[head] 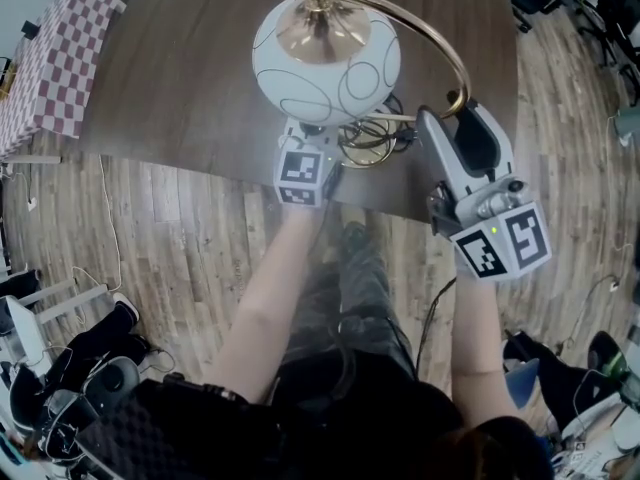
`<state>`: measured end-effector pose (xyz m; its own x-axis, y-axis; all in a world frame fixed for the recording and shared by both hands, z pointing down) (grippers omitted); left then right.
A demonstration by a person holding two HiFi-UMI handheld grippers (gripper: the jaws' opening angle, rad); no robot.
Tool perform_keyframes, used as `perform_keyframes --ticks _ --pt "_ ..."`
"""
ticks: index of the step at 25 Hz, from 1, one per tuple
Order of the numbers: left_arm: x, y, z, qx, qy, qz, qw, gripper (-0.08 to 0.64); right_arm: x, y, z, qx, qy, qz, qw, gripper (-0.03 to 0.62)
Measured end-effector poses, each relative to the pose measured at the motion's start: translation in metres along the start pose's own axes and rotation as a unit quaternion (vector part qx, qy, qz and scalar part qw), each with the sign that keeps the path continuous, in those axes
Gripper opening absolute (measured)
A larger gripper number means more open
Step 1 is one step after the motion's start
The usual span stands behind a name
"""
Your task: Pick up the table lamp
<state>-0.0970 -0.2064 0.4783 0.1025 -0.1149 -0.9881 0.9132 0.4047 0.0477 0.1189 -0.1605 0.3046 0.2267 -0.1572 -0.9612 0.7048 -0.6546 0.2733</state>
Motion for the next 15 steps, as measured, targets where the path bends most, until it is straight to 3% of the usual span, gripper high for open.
perform_keyframes --ticks 6,15 --pt "0.001 0.001 0.001 0.002 -0.003 -0.001 1.0000 0.002 0.022 -0.001 0.011 0.021 0.009 -0.020 1.000 0.201" --pt "0.003 0.001 0.001 -0.001 0.000 -0.005 1.0000 0.001 0.033 -0.005 0.022 0.047 0.005 -0.033 0.998 0.097"
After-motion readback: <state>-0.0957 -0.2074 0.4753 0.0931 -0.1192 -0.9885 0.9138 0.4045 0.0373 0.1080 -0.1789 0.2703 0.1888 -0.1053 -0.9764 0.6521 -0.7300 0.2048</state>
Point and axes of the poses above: the fingertips, and each gripper's own axes: z forward along the fingers, y to its right, x out of its top, the point moved 9 cm from there along -z, backward along the fingers, and after that the axes turned 5 degrees about z, right-handed, at the moved point
